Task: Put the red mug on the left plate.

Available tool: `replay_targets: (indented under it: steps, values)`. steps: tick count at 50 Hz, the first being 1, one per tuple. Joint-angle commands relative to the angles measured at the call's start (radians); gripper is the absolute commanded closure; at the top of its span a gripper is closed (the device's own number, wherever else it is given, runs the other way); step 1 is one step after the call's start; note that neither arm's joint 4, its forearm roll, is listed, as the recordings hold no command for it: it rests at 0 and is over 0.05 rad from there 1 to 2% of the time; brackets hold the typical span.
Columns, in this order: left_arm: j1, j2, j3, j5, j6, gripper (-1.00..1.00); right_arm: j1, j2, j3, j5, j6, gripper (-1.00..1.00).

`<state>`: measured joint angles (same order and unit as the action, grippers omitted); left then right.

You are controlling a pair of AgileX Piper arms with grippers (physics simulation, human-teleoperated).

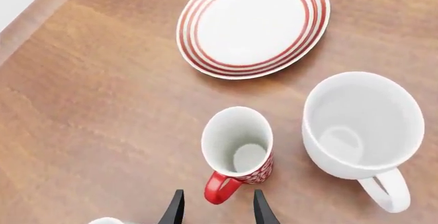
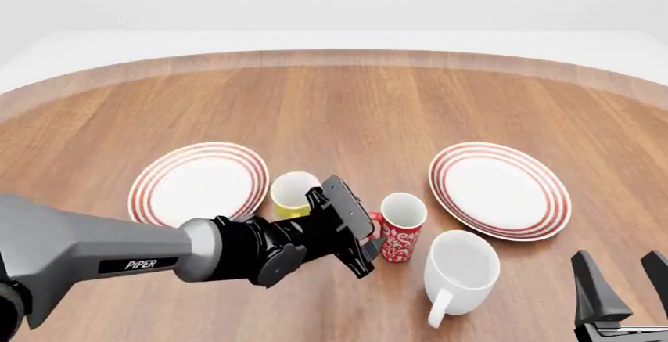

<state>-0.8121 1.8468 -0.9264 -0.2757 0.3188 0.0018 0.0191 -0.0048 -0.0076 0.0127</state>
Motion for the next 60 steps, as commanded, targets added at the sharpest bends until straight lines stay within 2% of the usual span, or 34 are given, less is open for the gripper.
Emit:
replay_targets:
  steps: [1, 19, 20, 30, 41, 60]
  values:
    - [0.001, 0.028, -0.007, -0.015, -0.008, -1.0, 0.0, 0.0, 0.0, 0.0, 0.0, -1.0]
    - [0.018, 0.065, -0.027, -0.025, 0.007, -1.0, 0.0, 0.0, 0.0, 0.0, 0.0, -1.0]
    - [0.03, 0.064, -0.03, -0.031, 0.014, 1.0, 0.0, 0.0, 0.0, 0.0, 0.0, -1.0]
    - [0.025, 0.065, -0.018, -0.046, 0.039, 1.0, 0.0, 0.0, 0.0, 0.0, 0.0, -1.0]
    - [0.039, 0.045, -0.013, -0.053, 0.031, 1.0, 0.0, 0.0, 0.0, 0.0, 0.0, -1.0]
    - [0.09, -0.24, 0.043, 0.013, 0.062, 1.0, 0.0, 0.0, 0.0, 0.0, 0.0, -1.0]
